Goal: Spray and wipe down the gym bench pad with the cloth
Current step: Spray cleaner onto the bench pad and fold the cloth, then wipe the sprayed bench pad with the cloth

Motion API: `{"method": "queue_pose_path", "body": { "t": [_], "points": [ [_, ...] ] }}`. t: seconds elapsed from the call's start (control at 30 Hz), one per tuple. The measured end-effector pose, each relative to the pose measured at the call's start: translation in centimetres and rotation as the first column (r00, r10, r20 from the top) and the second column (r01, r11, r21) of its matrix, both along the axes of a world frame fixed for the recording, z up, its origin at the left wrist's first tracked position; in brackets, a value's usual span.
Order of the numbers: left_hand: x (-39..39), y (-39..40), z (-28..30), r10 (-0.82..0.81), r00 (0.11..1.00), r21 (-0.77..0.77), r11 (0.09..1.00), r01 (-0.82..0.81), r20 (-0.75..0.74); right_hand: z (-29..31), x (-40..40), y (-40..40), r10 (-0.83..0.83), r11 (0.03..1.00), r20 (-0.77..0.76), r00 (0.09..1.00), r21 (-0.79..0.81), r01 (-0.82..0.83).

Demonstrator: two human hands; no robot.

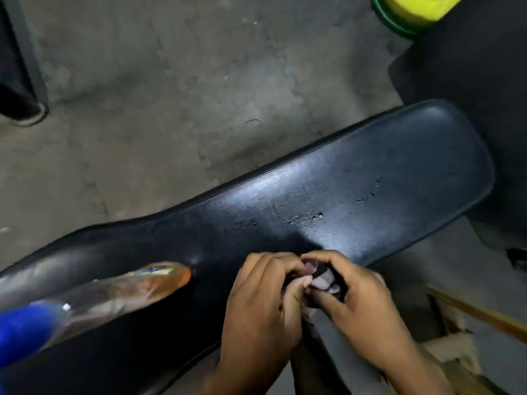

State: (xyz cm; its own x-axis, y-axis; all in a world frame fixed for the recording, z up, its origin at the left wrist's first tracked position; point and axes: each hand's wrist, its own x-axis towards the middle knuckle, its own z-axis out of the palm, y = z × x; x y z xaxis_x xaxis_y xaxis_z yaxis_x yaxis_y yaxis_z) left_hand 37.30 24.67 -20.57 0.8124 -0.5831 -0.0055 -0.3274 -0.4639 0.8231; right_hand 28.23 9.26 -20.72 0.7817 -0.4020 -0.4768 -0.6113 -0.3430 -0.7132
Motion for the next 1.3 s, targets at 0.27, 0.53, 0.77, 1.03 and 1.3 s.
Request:
{"method": "queue_pose_path", "body": {
  "t": [0.27,0.53,0.77,1.03,1.3],
  "points": [
    [2.3,-12.4,-1.8,-0.159,0.982,0.01,0.987,0.158,0.098,-2.3,-2.6,-11.6,-0.473,0.777,0.065,0.879,-0.439,0.451],
    [6.8,-22.4,-7.6,-0.431,0.869,0.379,0.867,0.325,0.242,-4.4,-1.5,-11.5,-0.154,0.812,-0.121,0.981,-0.581,0.056],
    [7.4,-23.4,-10.5,-0.486,0.799,0.525,0.81,0.261,0.354,-8.6,1.2,-17.8,-0.23,0.728,-0.176,0.957,-0.684,0.049],
    [7.3,-23.7,-10.8,-0.498,0.796,0.578,0.78,0.239,0.344,-8.8,6.4,-23.7,-0.231,0.718,-0.142,0.963,-0.692,0.07],
    [7.4,-23.9,-10.9,-0.511,0.796,0.611,0.755,0.237,0.323,-8.7,-4.4,-19.9,-0.087,0.738,-0.159,0.983,-0.674,-0.044]
  ]
}}
